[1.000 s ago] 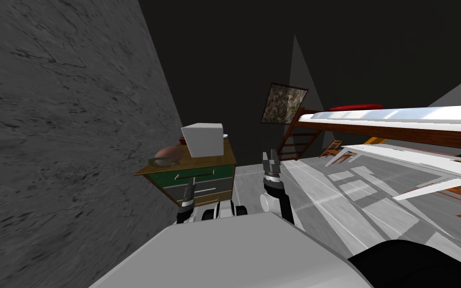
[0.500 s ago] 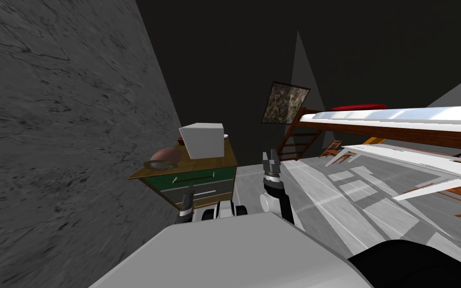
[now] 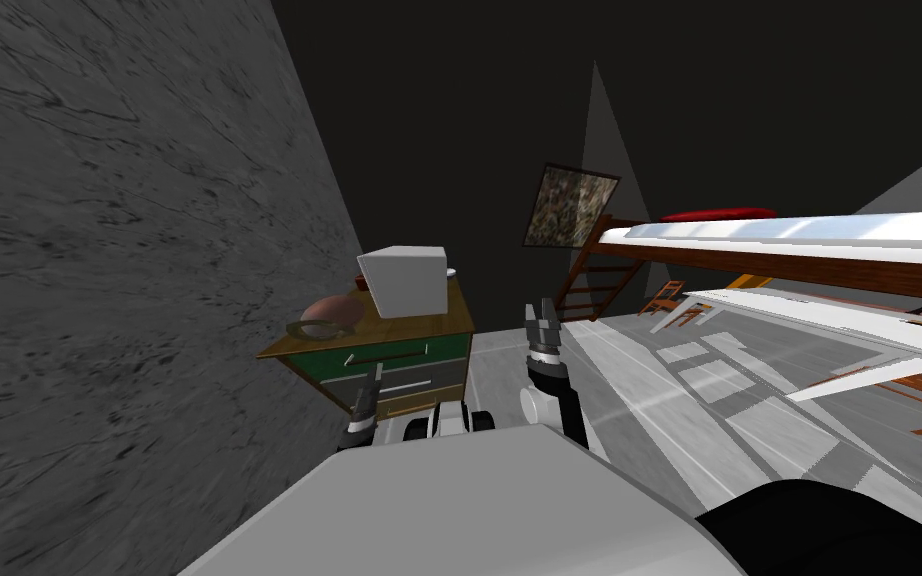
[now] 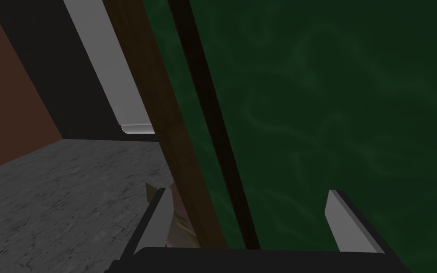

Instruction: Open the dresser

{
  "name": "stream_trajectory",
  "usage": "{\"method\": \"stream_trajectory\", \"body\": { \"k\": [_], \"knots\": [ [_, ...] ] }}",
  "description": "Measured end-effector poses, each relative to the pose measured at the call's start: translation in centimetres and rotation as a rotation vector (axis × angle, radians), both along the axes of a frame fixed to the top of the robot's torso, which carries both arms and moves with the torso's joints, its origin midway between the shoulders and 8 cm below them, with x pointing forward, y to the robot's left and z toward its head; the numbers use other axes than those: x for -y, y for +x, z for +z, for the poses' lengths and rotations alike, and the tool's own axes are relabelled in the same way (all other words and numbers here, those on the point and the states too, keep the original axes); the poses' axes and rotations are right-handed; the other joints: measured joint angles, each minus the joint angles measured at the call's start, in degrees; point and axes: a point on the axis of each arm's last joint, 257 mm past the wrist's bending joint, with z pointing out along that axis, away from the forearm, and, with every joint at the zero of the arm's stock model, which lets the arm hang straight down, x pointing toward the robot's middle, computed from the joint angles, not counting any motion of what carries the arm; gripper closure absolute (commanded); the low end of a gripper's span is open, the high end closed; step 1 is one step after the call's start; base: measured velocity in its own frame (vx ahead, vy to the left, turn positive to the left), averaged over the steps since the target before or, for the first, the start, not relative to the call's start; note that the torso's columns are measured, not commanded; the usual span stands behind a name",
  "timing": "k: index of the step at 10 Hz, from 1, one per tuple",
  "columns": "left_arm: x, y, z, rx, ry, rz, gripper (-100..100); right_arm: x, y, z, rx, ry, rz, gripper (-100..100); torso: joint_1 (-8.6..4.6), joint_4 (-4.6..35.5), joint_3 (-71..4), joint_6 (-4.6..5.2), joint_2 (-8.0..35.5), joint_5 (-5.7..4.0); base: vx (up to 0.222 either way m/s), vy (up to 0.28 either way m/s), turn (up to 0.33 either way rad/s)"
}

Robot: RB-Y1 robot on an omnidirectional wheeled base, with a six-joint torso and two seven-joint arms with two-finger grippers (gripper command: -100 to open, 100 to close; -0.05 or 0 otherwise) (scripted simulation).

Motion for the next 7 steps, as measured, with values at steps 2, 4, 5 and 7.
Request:
{"method": "stream_trajectory", "body": {
  "k": [2,4,5,7],
  "knots": [
    [-0.5,0.7,0.6,0.010,0.021,-0.006,-100,0.0,0.0,0.0,0.000,0.000,0.000,0,-0.11,0.01,0.03,0.01,0.05,-0.02,-0.056,-0.063,0.017],
    [0.0,1.9,1.4,0.019,0.008,-0.008,-100,0.0,0.0,0.0,0.000,0.000,0.000,0,-0.14,0.02,0.04,0.01,0.06,-0.03,-0.066,-0.095,0.013],
    [0.8,2.5,1.3,0.019,-0.018,-0.008,-100,0.0,0.0,0.0,0.000,0.000,0.000,0,-0.03,0.00,-0.01,0.01,-0.02,-0.01,-0.025,-0.050,0.001],
    [2.2,2.8,1.2,0.021,-0.059,-0.006,-100,0.0,0.0,0.0,0.000,0.000,0.000,0,0.23,-0.05,-0.10,-0.01,-0.17,0.06,-0.003,-0.011,0.001]
  ]
}}
